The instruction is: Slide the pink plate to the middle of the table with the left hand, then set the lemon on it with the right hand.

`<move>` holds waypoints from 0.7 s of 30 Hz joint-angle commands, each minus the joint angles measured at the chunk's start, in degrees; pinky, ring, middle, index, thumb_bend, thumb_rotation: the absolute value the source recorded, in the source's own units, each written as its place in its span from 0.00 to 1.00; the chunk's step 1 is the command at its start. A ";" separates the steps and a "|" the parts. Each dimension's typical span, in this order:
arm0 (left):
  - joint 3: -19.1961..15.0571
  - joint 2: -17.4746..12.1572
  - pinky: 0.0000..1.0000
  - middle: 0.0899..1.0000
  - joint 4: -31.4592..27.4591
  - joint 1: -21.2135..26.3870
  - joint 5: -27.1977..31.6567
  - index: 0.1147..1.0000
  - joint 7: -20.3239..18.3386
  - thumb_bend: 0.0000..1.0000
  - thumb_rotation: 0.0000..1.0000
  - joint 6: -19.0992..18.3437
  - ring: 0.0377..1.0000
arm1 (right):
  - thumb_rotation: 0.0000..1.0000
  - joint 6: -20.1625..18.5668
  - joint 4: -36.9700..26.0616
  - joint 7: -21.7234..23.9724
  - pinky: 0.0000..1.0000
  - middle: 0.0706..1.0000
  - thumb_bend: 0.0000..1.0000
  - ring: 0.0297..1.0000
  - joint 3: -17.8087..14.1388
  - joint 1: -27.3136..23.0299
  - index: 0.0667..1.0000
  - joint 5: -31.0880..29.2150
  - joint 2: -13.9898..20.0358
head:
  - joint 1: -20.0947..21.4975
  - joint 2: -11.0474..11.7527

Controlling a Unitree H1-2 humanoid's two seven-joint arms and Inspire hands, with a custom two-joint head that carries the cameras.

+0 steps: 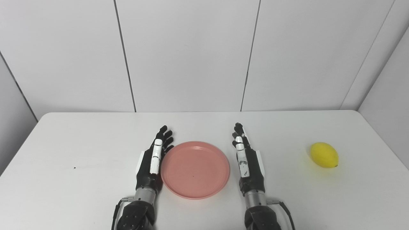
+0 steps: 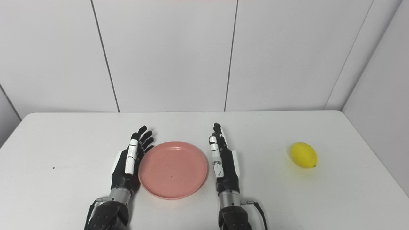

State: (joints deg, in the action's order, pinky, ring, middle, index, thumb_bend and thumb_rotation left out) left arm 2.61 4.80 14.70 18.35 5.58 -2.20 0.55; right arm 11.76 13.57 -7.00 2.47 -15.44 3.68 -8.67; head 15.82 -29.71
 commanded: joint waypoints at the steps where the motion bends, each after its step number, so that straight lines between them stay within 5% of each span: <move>1: 0.88 0.10 0.93 0.94 -0.39 0.16 0.01 0.94 -1.72 0.55 1.00 0.27 0.94 | 1.00 2.56 1.32 -0.33 0.98 0.96 0.59 0.96 0.14 1.09 0.94 0.20 -0.41 | -0.01 -0.02; 21: 0.90 -0.28 0.94 0.94 -0.24 0.10 0.02 0.95 -2.84 0.55 1.00 0.15 0.95 | 1.00 2.09 0.76 -1.78 0.96 0.94 0.64 0.94 0.06 1.42 0.92 0.86 -0.57 | 0.24 -0.50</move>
State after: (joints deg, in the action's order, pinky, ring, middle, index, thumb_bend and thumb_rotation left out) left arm 3.38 4.74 14.51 18.00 5.71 -4.34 0.35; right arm 12.06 13.54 -8.62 2.46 -15.41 4.28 -8.74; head 16.08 -30.15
